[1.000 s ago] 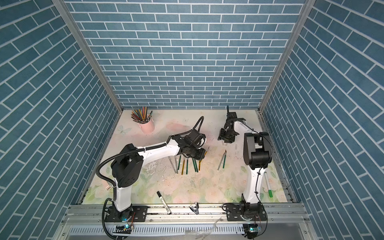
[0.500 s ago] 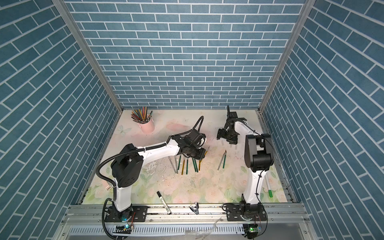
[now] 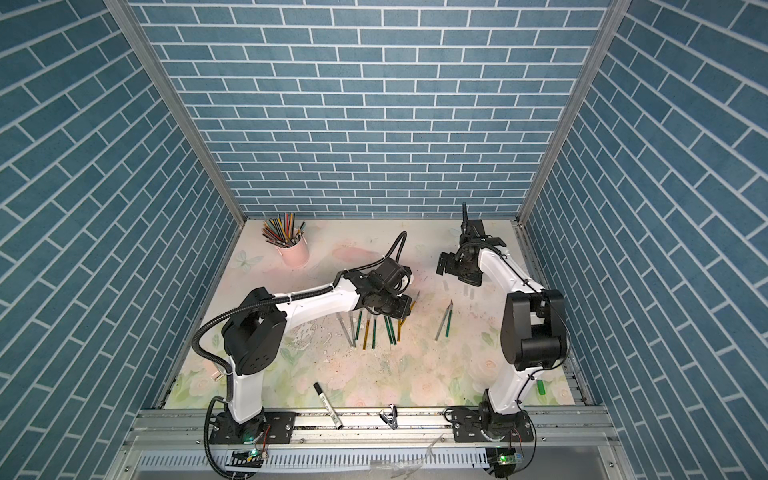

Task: Remove protective caps from carving knives
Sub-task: Place the carving knife at the center of the board.

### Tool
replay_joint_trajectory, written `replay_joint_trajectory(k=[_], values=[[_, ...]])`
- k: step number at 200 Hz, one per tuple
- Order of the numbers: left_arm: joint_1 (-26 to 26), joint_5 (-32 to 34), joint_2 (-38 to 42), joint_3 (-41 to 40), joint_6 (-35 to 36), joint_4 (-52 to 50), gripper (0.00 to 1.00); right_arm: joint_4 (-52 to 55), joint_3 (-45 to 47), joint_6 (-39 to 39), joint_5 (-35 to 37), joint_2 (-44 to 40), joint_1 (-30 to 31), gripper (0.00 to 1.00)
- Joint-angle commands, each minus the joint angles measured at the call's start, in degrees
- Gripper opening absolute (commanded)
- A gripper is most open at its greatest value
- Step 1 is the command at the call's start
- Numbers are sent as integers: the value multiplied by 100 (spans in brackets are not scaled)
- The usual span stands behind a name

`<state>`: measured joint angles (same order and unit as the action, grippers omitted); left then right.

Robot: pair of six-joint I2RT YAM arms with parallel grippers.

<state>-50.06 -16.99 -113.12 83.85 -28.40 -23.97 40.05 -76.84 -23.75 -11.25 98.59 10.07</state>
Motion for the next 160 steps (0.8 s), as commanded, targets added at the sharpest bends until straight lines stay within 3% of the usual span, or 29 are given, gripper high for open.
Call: replay_joint_trajectory(k=[1, 64, 160], values=[[-40, 190, -73, 87, -195, 92, 3, -58, 269, -99, 123, -469, -37, 98], [-406, 858, -364, 468, -678, -81, 3, -296, 1217, 0, -88, -1421, -431, 98], [-818, 1109, -1142, 1164, -1050, -170, 4, -104, 2109, 217, -282, -2381, -909, 98]])
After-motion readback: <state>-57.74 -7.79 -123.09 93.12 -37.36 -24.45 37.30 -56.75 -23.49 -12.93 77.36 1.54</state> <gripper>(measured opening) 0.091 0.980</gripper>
